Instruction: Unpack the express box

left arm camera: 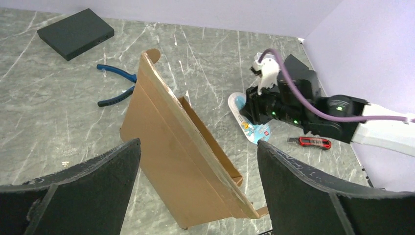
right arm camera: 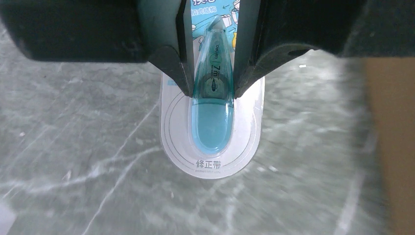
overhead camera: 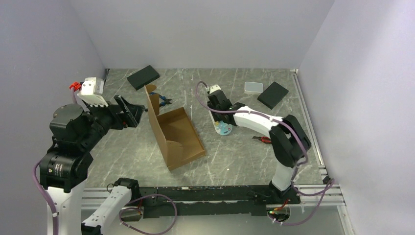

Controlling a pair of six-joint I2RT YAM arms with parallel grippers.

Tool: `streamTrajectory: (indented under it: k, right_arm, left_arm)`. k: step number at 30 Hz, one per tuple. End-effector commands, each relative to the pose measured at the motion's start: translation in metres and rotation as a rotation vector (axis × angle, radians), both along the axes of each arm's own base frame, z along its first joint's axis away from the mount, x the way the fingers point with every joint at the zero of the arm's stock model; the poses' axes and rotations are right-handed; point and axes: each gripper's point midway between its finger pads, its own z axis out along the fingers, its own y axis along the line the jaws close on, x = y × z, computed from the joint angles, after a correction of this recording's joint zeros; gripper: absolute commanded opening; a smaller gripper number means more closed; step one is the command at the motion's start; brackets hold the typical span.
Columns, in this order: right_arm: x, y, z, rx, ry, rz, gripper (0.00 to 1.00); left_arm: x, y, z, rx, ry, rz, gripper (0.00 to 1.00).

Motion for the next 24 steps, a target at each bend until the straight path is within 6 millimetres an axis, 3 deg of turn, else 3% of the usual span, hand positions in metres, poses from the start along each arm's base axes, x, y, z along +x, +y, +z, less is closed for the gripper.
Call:
streamTrajectory:
  k: [1,14,19,21,23,24]
  right_arm:
    - [0.008,0.005,-0.021,0.037,0.04,0.085,0.0]
    - [0.015,-0.021,-0.05,-0.028,0.07,0.039,0.03]
    - [0.022,-0.039,-0.049,-0.082,0.041,0.01,0.13]
    - [0.027,-0.044,-0.044,-0.082,0.039,0.0,0.31]
    - [0.027,-0.049,-0.031,-0.094,0.036,-0.026,0.63]
    - [0.028,-0.049,-0.015,-0.089,0.02,-0.04,0.75]
  left_arm:
    - [0.004,0.001,0.016,0.036,-0.07,-0.004,0.93]
    - [0.002,0.001,0.027,0.072,-0.111,-0.017,0.93]
    - [0.002,-0.003,0.033,0.072,-0.132,-0.037,0.93]
    - [0.003,-0.005,0.036,0.071,-0.141,-0.047,0.93]
    - [0.002,-0.006,0.042,0.073,-0.156,-0.055,0.93]
    - [0.003,-0.007,0.045,0.076,-0.166,-0.056,0.94]
